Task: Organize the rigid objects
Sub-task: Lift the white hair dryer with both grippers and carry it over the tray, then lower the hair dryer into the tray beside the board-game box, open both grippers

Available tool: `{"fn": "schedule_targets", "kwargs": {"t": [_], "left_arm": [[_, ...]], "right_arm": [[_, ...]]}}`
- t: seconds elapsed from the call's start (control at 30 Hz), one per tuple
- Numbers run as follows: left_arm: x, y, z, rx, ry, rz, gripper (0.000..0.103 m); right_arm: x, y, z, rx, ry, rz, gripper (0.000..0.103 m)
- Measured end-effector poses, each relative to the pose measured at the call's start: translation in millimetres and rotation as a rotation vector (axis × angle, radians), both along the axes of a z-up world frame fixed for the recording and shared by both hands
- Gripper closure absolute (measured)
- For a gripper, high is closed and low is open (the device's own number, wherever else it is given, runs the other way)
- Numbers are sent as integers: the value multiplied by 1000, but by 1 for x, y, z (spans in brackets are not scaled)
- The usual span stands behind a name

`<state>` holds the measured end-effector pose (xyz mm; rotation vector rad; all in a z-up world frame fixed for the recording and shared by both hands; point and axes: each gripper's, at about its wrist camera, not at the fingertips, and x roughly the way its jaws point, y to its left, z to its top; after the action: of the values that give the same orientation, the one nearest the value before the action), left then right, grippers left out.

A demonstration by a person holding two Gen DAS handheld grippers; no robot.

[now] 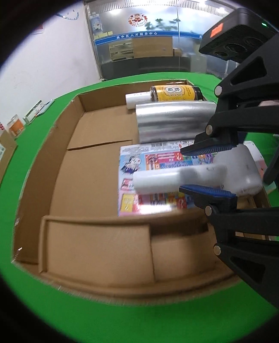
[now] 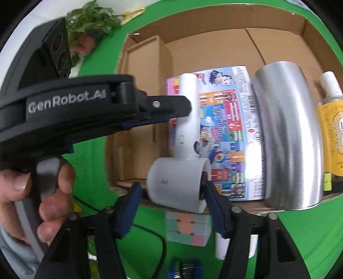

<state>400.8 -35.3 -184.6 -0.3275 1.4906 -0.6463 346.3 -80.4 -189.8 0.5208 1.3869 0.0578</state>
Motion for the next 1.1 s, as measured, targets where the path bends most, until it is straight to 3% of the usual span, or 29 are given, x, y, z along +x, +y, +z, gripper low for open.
{"fn": "schedule_targets", "kwargs": {"t": [0.07, 0.13, 0.17, 0.2, 0.27, 0.33, 0.43, 0.53, 0.57, 0.6, 0.63, 0.67, 0.73, 0.77, 0.8, 0.83, 0.9, 0.93, 0.97, 1.0, 1.03, 1.07, 1.1], "left_arm": [[-1, 9, 15, 25, -60, 19, 77], [-7, 18, 43, 88, -240, 35, 70], [-8, 23, 50, 124, -315, 45, 53], [-16, 28, 64, 166, -404, 71, 30], [-28, 37, 84, 203, -524, 136, 17], [-37, 47, 96, 203, -562, 175, 17], [-48, 51, 97, 221, -484, 192, 17], [-66, 48, 96, 253, -416, 193, 24], [-75, 46, 97, 264, -416, 186, 44], [-86, 44, 99, 262, -412, 171, 77], [-93, 44, 99, 254, -404, 163, 95], [-105, 40, 101, 259, -399, 160, 101], [-124, 31, 109, 292, -437, 163, 101], [-136, 26, 114, 310, -455, 173, 101], [-145, 23, 118, 326, -458, 189, 94], [-153, 20, 121, 346, -446, 199, 82], [-171, 14, 127, 343, -431, 225, 16], [-182, 12, 134, 338, -451, 255, 14], [-193, 9, 141, 348, -474, 279, 14], [-203, 4, 147, 366, -493, 286, 14], [-215, -2, 153, 388, -520, 283, 14], [-223, -6, 156, 404, -538, 280, 14], [-234, -11, 161, 423, -558, 280, 14]], "right_arm": [[-5, -3, 11, -1, -45, 4, 30], [-14, -5, 29, -65, -116, 22, 23], [-19, -6, 37, -101, -147, 33, 17], [-26, -7, 49, -154, -193, 45, 13], [-32, -9, 66, -219, -229, 52, 6], [-39, -11, 75, -290, -231, 55, 5], [-47, -17, 77, -322, -204, 46, 5], [-63, -27, 73, -326, -167, 29, 5], [-72, -28, 73, -338, -161, 30, 8], [-79, -32, 74, -341, -165, 31, 9], [-84, -34, 76, -342, -169, 30, 9], [-93, -37, 77, -339, -178, 29, 12], [-108, -44, 86, -313, -213, 43, 30], [-117, -46, 89, -313, -221, 54, 45], [-125, -48, 92, -316, -229, 65, 61], [-135, -51, 96, -306, -243, 74, 65], [-161, -59, 106, -263, -288, 76, 66], [-169, -60, 109, -263, -297, 78, 64], [-176, -62, 113, -258, -300, 74, 50], [-186, -67, 116, -250, -307, 61, 20], [-197, -72, 121, -244, -329, 41, 7], [-210, -77, 127, -248, -363, 19, 0], [-224, -81, 134, -257, -393, -5, 1]]}}
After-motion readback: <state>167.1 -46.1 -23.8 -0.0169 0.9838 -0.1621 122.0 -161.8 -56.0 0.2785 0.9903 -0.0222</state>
